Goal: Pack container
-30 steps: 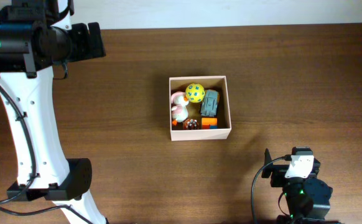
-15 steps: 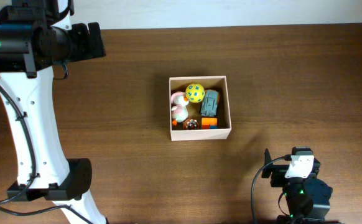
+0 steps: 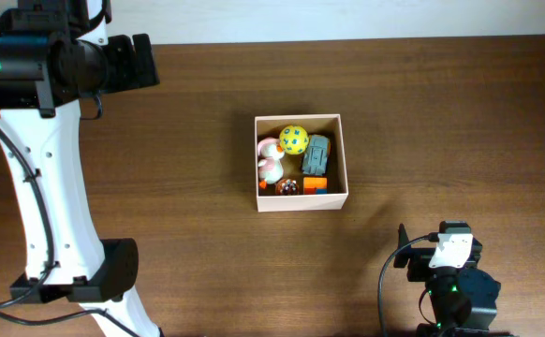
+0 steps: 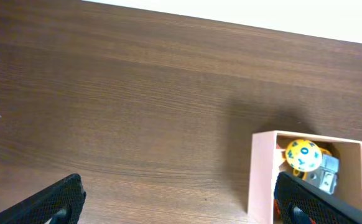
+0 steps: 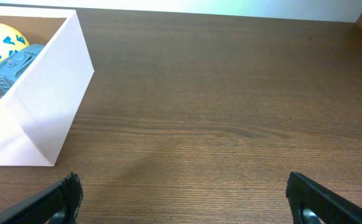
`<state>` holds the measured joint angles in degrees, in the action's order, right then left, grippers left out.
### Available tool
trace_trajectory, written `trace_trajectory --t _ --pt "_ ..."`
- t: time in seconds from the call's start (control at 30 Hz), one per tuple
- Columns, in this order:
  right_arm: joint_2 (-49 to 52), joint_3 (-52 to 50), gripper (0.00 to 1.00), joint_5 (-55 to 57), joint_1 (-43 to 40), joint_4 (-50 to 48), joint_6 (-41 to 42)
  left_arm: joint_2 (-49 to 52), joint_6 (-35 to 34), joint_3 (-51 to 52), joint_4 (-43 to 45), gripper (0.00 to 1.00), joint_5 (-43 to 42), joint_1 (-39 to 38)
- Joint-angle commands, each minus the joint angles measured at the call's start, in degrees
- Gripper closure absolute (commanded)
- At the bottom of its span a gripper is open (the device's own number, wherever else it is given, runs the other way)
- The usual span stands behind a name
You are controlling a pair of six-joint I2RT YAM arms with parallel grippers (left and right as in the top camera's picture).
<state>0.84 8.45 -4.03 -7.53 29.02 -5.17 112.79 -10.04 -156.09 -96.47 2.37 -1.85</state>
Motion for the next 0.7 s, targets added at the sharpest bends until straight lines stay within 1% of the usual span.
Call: trace_trajectory --t 0.0,0.07,0.17,0.23,0.3,0.37,0.5,0.67 --pt "-0.6 -0.4 0.01 -0.5 -0.4 -0.3 -0.4 -5.6 0.9 2.8 1.6 0.01 5.5 0.2" --pt "-0.6 -0.4 0.01 -0.5 -0.4 -0.3 -0.4 -9.2 1.3 7.8 5.9 0.01 7.0 0.2" --pt "-0.6 -0.4 0.01 -0.5 -0.4 -0.3 -0.4 -16.5 6.5 19.2 15.3 0.01 5.8 0.2" --pt "-0.6 -0.4 0.01 -0.5 -0.4 -0.3 -0.4 -23.2 11.2 30.0 23.3 0.01 3.1 0.2" --pt "-0.6 -0.4 0.01 -0.5 -0.4 -0.3 -0.4 -31.2 16.2 43.8 33.6 0.01 -0.1 0.2" --pt "-0.6 -0.4 0.01 -0.5 -0.4 -0.3 -0.4 -36.1 18.0 52.6 39.7 0.01 -0.7 0.2" --pt "-0.6 -0.4 0.01 -0.5 -0.4 -0.3 -0.4 -48.2 18.6 74.5 51.8 0.01 -0.7 0.2" --pt "-0.6 -0.4 0.01 -0.5 -0.4 -0.3 -0.4 -61.0 18.6 96.1 61.9 0.01 0.7 0.2"
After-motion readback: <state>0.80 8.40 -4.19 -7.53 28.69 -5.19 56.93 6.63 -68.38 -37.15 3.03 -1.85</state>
